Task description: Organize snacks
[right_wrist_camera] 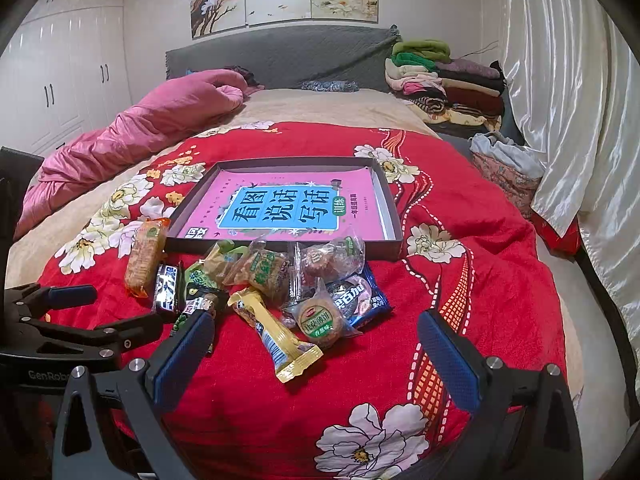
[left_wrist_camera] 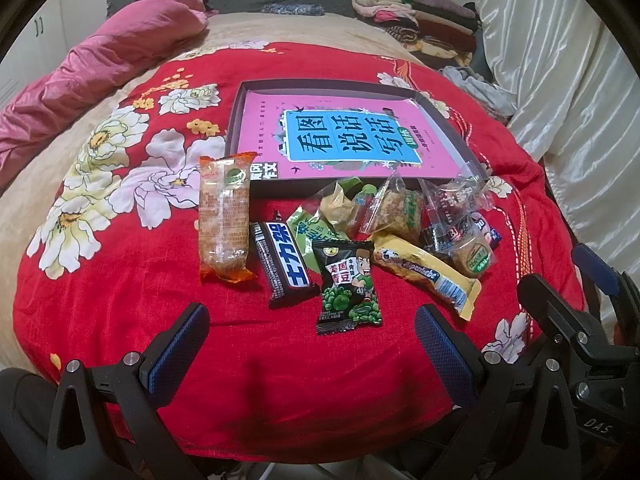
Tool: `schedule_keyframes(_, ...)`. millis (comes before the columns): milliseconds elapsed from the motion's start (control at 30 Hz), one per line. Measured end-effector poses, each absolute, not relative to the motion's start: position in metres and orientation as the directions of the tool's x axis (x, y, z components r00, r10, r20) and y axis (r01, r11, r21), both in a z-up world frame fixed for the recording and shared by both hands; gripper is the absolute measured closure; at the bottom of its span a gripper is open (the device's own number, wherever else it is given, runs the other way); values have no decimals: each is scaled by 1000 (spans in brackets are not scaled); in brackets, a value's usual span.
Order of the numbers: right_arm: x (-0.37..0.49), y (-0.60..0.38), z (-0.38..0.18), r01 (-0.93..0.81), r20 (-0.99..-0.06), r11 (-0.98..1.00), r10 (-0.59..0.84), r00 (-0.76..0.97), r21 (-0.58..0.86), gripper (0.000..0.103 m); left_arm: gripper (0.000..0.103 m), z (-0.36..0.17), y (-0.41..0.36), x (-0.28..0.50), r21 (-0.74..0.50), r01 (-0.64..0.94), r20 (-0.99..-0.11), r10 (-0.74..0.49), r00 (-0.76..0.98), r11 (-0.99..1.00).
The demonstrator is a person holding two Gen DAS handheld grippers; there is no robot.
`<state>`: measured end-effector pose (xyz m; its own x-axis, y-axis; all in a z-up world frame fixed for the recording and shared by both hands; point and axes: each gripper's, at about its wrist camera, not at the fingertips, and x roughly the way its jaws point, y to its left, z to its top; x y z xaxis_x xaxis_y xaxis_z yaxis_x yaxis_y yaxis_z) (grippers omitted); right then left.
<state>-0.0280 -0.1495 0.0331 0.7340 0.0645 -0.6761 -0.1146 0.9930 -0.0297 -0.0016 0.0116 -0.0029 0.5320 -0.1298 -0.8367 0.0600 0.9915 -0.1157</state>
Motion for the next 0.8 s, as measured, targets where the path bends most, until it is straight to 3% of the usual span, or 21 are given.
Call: schedule_keyframes(800,-14,-160,21,-86,-721,996,55,690,-6,0,1,-11,33,8,-125,3,-849,-109,517,992)
